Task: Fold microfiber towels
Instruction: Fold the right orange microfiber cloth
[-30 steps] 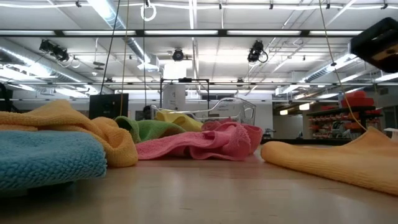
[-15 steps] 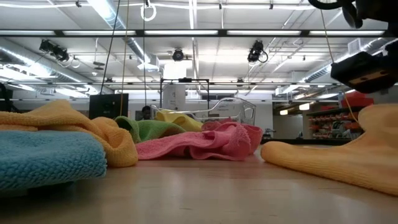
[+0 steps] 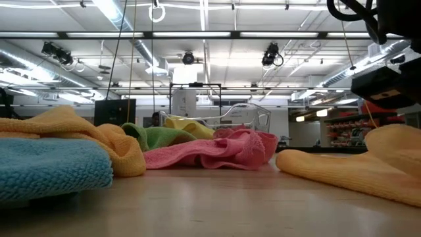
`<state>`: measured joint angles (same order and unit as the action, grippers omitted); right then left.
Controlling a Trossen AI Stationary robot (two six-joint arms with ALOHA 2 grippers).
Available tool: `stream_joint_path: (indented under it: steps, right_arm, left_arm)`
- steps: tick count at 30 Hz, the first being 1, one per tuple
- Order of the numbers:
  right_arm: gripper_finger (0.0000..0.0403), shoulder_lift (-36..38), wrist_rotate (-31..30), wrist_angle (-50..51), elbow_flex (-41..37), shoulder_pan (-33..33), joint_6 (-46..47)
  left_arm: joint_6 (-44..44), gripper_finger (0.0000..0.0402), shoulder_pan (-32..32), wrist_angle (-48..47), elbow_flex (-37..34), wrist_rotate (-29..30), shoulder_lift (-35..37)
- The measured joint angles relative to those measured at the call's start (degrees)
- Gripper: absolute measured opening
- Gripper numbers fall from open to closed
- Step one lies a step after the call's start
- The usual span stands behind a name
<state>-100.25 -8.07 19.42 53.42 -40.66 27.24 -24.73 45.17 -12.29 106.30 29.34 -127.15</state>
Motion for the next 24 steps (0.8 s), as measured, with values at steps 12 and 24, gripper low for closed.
stream_joint_path:
  steps: [12,24]
  right_arm:
    - [0.0184,0.3,0.6,17.1,8.9,0.8,3.0]
    - [0.0186,0.5,-0.4,15.8,14.8,-3.5,0.7]
  left_arm:
    - [0.0,0.0045,0.0,0.0,0.0,0.0,0.0]
    - [0.0,0.0042,0.1,0.0,0.0,0.0,0.0]
